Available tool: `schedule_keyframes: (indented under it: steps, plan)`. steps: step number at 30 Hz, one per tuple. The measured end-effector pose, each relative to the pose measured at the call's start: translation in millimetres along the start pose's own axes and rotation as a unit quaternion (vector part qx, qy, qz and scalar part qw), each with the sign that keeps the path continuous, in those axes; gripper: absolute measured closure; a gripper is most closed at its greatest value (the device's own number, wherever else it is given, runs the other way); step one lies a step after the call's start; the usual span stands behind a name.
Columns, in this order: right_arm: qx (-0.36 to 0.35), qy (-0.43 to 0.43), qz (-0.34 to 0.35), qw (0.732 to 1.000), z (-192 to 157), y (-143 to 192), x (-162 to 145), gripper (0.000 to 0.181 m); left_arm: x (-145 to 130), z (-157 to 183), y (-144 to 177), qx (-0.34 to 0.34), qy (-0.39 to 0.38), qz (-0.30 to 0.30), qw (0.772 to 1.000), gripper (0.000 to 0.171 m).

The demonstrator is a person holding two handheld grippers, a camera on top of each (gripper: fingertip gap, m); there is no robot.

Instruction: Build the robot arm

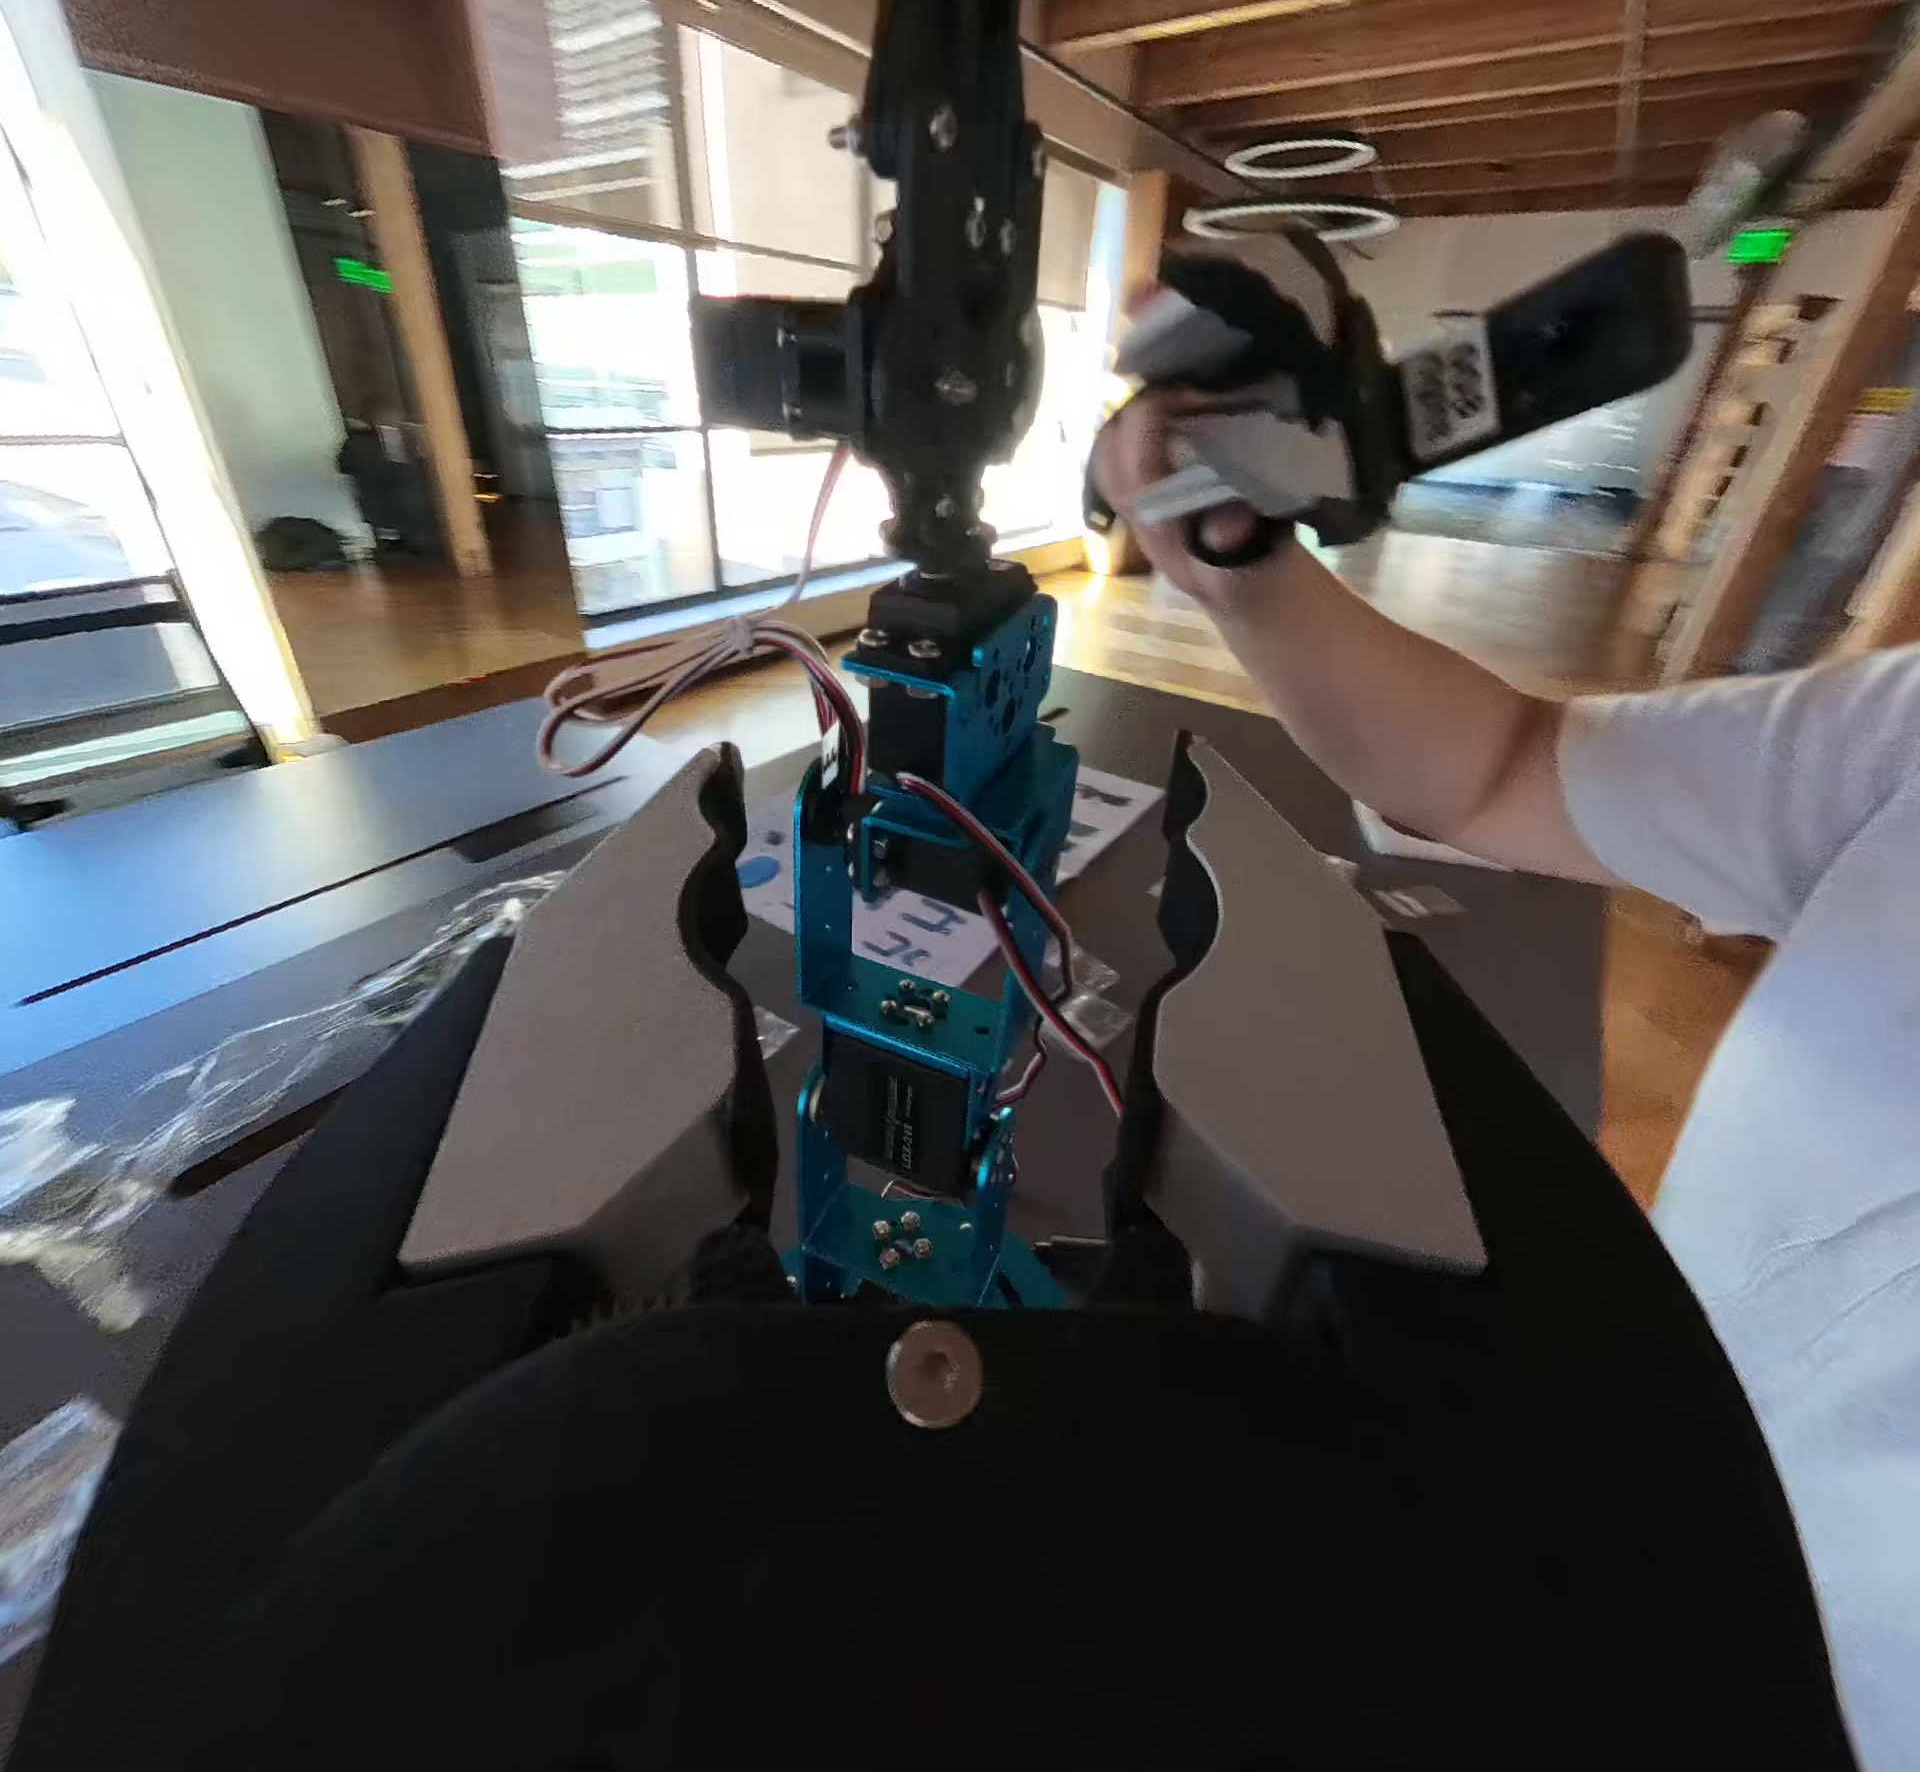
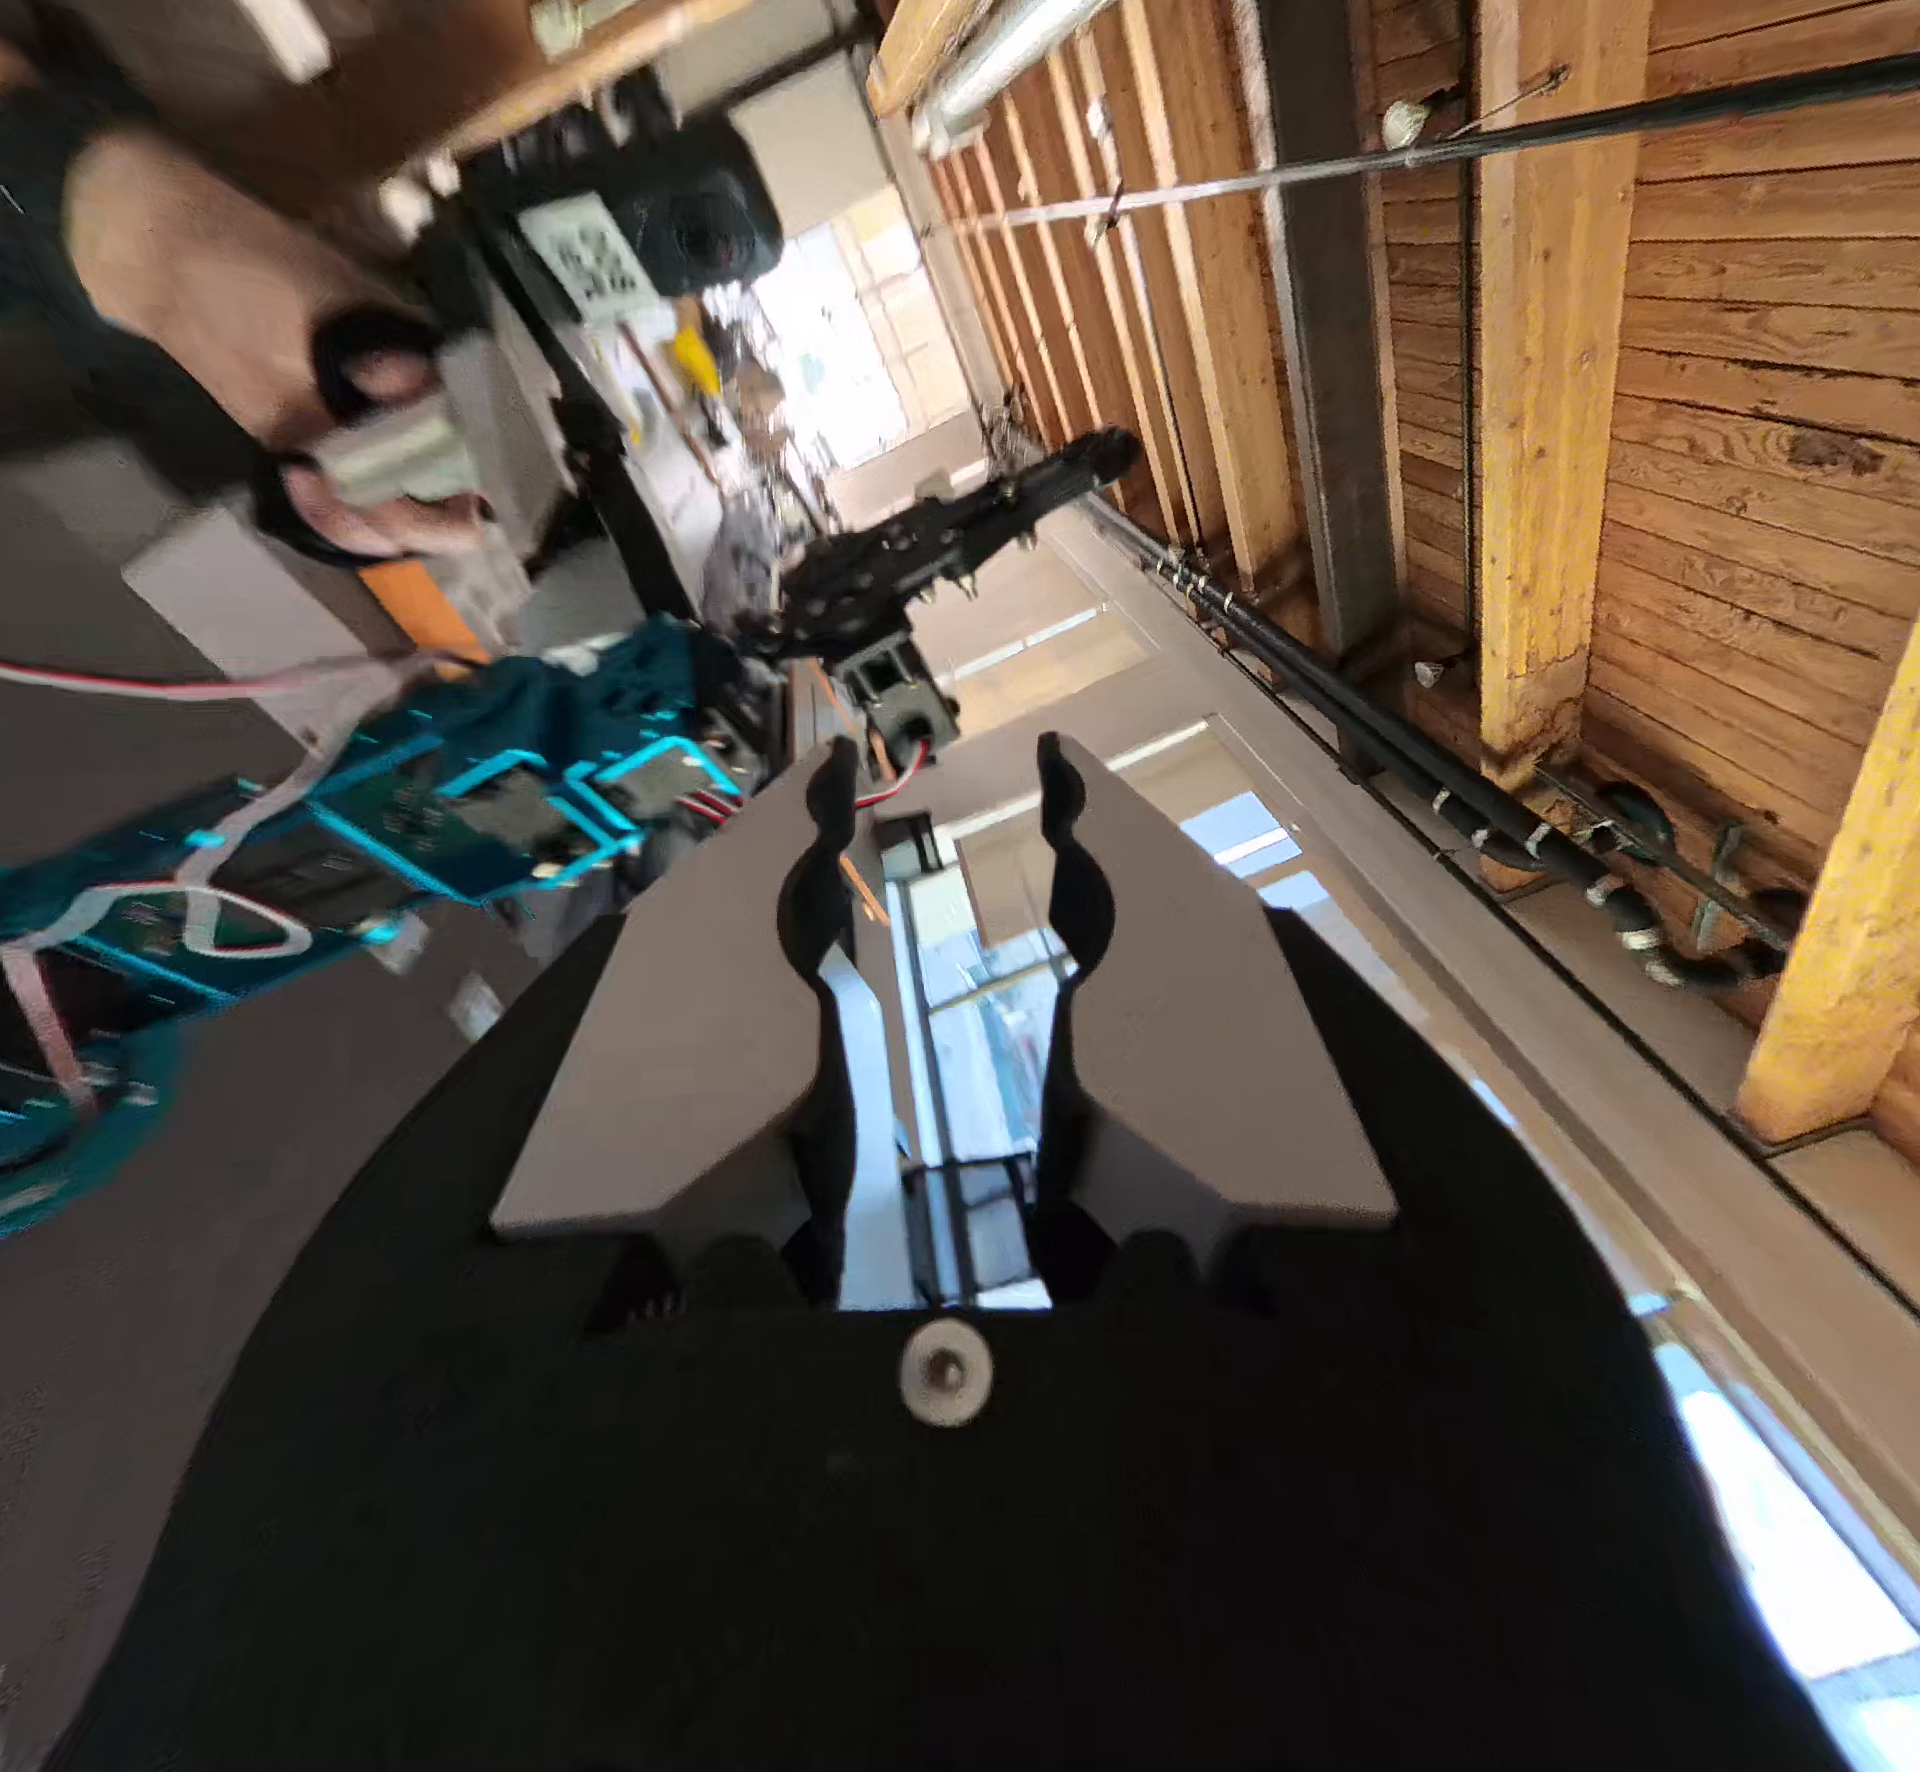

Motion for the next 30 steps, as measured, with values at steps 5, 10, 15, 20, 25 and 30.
schedule_keyframes:
  steps: [5,10,15,20,25,30]
  plan:
    - [0.050,0.058,-0.054,0.996,2,-55,-4,0.146,-1,-16,-23,-0.111,0.008,-0.026,0.993,0.093]
    - [0.076,0.087,-0.079,0.990,-1,-80,-5,0.144,-1,-25,-30,-0.146,0.002,-0.010,0.989,0.110]
    - [0.096,0.107,-0.081,0.986,-4,-90,-4,0.156,-5,-29,-32,-0.158,-0.012,0.011,0.987,0.136]
    - [0.078,0.130,-0.104,0.983,-6,-88,-1,0.158,-7,-27,-32,-0.157,-0.012,0.024,0.987,0.142]
    - [0.034,0.162,-0.177,0.970,-13,-84,7,0.160,-7,-25,-34,-0.157,-0.003,0.021,0.987,0.142]
    - [-0.006,0.178,-0.236,0.955,-20,-88,14,0.160,-7,-25,-32,-0.152,0.000,0.020,0.988,0.142]
Point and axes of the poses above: each gripper's, where its closed fingertips meet, y back along the fingers, x out of its top, z = x × y across the jaws, the point moved 9 cm from there along y, back along the fingers, and after that the axes turned 3 degrees about -z, right-handed, at the moved point
